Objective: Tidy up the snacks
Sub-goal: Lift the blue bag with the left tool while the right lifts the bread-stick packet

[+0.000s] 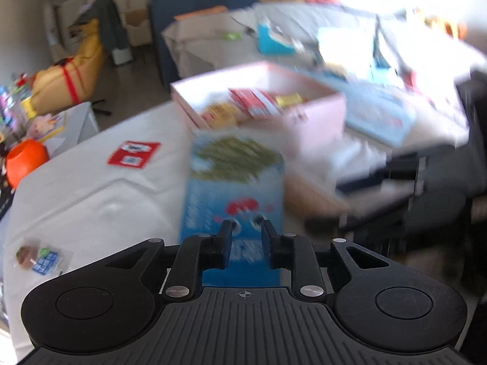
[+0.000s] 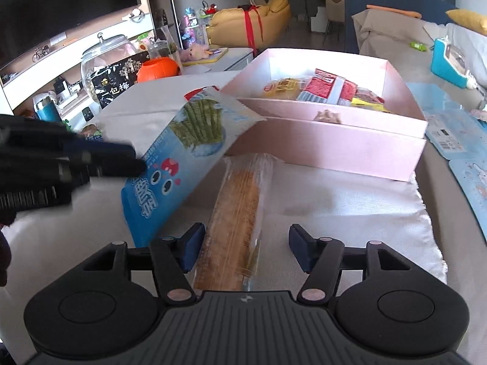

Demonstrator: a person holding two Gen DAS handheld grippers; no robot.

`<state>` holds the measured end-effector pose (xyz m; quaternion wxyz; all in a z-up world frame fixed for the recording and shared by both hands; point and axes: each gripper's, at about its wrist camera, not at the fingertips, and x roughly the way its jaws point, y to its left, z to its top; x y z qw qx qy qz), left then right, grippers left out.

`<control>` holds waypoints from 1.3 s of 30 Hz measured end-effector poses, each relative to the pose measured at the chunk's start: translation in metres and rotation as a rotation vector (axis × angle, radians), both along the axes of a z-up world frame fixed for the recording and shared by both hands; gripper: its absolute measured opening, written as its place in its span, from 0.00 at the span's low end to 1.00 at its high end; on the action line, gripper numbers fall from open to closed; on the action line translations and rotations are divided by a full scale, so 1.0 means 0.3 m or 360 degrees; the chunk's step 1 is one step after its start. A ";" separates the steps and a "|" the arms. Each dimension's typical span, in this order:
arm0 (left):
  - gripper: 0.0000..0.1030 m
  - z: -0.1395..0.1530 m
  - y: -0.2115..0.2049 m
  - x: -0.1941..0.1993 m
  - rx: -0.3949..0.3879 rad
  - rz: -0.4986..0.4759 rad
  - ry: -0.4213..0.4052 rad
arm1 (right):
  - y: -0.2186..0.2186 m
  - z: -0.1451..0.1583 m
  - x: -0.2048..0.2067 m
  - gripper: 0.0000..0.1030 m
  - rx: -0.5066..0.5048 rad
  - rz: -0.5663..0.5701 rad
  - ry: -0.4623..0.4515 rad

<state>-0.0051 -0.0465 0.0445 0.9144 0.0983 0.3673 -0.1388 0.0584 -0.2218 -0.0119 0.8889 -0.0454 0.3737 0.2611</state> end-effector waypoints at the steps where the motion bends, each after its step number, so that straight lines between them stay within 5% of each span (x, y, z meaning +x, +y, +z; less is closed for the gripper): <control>1: 0.24 -0.020 -0.016 0.003 0.0028 -0.0014 0.0032 | -0.013 0.000 0.000 0.59 -0.0005 -0.0020 -0.0013; 14: 0.26 -0.026 -0.017 0.035 -0.0020 0.0023 0.0071 | -0.104 -0.031 0.013 0.68 0.0053 -0.0161 -0.0079; 23: 0.26 0.012 -0.036 0.062 -0.0015 0.0159 -0.0106 | -0.137 -0.032 0.018 0.68 0.0166 -0.0177 -0.0060; 28: 0.25 -0.005 -0.094 0.098 0.0091 0.0105 -0.0084 | -0.155 -0.033 0.020 0.69 0.0236 -0.0204 -0.0041; 31: 0.34 -0.009 -0.107 0.103 0.0024 -0.0026 0.0000 | -0.204 -0.036 0.036 0.69 0.0360 -0.0266 0.0007; 36: 0.33 -0.079 -0.143 0.108 0.0007 -0.0151 0.0167 | -0.256 -0.047 0.056 0.69 0.0545 -0.0296 0.0082; 39: 0.31 -0.078 -0.137 0.085 0.0000 -0.0116 0.0103 | -0.252 -0.047 0.052 0.69 0.0547 -0.0296 0.0081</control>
